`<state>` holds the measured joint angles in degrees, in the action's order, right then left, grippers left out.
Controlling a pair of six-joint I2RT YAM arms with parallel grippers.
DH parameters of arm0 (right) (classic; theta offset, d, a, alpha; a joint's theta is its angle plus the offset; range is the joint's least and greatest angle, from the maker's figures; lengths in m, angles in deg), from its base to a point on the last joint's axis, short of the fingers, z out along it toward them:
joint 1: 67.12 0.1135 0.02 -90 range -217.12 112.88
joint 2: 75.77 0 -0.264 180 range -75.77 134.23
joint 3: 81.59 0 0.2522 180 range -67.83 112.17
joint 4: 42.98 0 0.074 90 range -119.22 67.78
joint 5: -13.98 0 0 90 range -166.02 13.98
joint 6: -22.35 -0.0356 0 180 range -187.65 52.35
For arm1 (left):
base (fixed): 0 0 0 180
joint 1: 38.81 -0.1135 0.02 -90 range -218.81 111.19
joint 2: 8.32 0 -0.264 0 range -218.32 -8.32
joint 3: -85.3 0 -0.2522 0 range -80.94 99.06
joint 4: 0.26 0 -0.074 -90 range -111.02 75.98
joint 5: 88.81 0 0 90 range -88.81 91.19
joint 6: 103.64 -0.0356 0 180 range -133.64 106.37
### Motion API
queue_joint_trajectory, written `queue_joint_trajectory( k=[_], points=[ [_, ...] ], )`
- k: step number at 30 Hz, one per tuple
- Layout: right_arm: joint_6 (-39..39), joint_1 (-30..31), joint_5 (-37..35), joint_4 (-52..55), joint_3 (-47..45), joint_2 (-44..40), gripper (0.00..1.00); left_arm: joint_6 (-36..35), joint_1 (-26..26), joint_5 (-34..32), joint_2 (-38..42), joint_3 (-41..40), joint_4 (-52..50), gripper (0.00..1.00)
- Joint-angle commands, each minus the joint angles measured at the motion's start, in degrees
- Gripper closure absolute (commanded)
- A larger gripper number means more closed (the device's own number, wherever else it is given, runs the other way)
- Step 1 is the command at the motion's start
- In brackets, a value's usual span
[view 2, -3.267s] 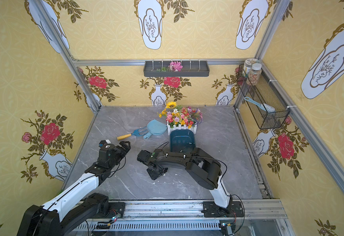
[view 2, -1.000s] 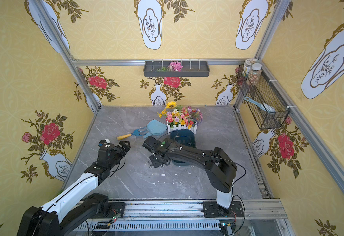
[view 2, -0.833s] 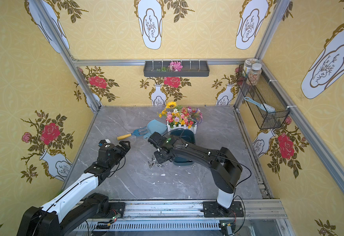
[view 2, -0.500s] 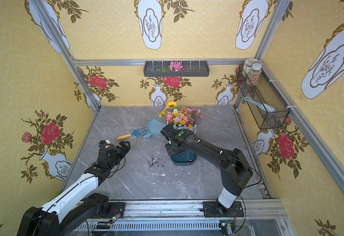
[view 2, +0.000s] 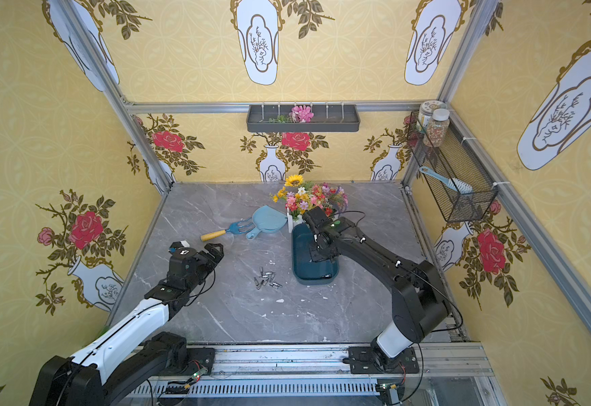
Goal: Put the bit on the desktop into the storage box
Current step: Place the screwdriver bit in the storage box, then pick up the screwdriver bit from the center of the board.
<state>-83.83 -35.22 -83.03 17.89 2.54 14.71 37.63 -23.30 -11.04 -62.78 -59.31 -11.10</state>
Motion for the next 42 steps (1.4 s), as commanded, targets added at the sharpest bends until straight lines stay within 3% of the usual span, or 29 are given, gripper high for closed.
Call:
queue_joint_trajectory(
  k=[1, 19, 31, 42],
  points=[
    [1.0, -0.3, -0.7, 0.7, -0.6, -0.5, 0.91, -0.4, 0.0, -0.3, -0.1, 0.1, 0.4, 0.00],
    [1.2, -0.8, -1.6, 0.8, -1.2, -1.2, 0.88, -0.4, 0.0, 0.1, -1.0, 0.7, 0.6, 0.00],
    [1.4, -1.1, -2.9, 0.6, -1.8, -3.2, 0.58, -0.4, 0.0, 0.2, -1.0, 0.7, 0.5, 0.00],
    [2.3, -1.7, -5.8, -0.2, -3.0, -7.5, 0.45, -1.1, 0.0, 0.8, -0.9, 0.5, 0.2, 0.00]
  ],
)
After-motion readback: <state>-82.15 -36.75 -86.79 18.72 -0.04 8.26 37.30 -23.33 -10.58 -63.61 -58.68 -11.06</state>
